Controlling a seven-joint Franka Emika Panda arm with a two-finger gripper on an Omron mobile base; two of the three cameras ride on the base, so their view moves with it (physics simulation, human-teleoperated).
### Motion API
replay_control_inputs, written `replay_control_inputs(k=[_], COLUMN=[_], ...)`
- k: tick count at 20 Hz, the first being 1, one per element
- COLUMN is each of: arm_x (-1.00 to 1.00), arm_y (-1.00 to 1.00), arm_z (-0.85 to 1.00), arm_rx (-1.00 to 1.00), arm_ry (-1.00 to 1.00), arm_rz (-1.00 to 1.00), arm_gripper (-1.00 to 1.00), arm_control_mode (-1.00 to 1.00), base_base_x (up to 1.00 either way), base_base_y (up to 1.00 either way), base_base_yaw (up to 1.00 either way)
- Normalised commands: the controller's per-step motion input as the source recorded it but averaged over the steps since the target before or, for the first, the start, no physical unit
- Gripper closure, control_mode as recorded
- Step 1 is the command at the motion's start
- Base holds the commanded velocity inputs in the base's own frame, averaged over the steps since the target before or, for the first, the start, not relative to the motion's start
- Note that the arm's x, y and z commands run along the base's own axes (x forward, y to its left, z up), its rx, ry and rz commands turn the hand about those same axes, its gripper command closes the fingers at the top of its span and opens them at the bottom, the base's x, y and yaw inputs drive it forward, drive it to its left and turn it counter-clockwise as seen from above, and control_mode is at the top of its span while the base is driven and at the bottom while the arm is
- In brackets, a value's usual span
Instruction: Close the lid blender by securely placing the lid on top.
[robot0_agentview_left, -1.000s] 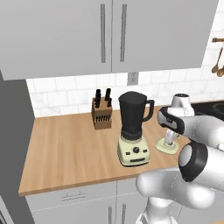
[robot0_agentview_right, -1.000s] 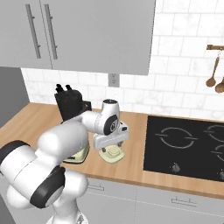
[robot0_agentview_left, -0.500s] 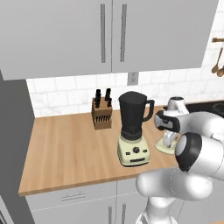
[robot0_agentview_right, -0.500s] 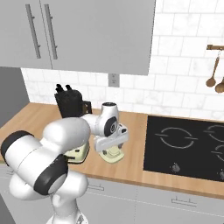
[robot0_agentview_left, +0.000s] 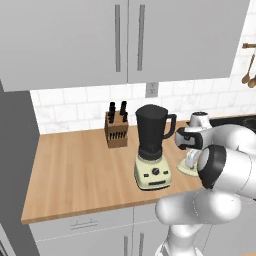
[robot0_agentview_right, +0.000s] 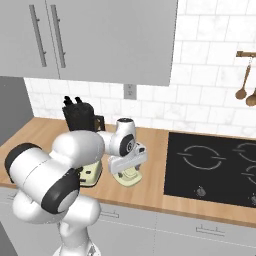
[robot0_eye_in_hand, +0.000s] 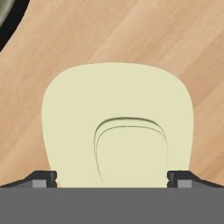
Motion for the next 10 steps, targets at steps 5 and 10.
replay_control_inputs(k=[5, 10], arm_x=[0.07, 0.01], arm_y=[0.00, -0.01], arm_z=[-0.14, -0.23], arm_rx=[0.00, 0.00], arm_ry=[0.00, 0.00], arm_rz=[0.01, 0.01], arm_gripper=[-1.00, -1.00], arm_control_mode=[-1.00, -1.00], base_base_x=[0.00, 0.00], base_base_y=[0.00, 0.00], base_base_yaw=[0.00, 0.00])
